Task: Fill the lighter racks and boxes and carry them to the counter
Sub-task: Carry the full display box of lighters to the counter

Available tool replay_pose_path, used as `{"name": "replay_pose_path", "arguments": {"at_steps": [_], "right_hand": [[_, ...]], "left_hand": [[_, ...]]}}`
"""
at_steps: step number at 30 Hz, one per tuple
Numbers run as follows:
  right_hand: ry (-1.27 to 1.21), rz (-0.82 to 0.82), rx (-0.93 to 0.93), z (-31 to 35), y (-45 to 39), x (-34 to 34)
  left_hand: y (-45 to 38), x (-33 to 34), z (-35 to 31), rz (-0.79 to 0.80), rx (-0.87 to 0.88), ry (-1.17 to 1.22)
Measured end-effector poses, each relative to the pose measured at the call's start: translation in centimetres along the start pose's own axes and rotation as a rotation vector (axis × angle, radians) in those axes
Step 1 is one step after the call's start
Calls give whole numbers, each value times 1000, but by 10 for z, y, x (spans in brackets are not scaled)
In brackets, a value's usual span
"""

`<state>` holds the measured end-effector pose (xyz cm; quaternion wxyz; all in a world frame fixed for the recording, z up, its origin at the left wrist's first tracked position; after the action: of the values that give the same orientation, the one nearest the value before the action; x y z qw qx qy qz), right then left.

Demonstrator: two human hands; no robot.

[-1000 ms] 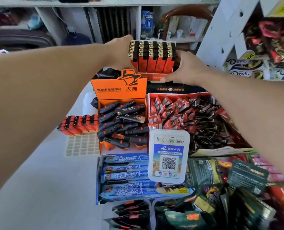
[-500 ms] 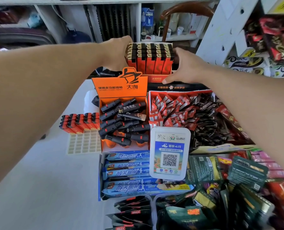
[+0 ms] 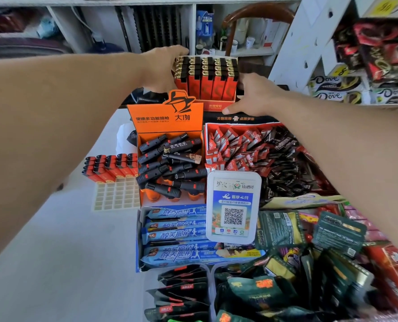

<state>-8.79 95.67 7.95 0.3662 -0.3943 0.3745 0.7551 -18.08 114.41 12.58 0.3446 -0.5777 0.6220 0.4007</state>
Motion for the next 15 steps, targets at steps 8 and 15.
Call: {"name": "replay_pose_path", "arguments": {"at_steps": [8,15], "right_hand": [[9,-323,-123,21,37,-15],[189,-192,-184,27,49,-6]], "left_hand": [[25,-19,-28,-39,-25,90],[27,26,-31,101,11,-269]]}}
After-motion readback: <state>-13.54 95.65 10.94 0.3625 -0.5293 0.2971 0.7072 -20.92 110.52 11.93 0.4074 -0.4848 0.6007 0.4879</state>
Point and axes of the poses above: each hand's wrist, its own y-axis away from the middle knuckle, its own x-axis out of the palm, z = x × y, the point moved 6 cm from there along -y, towards the middle knuckle, and after that the axes turned 13 degrees about x, right-handed, at the moved point
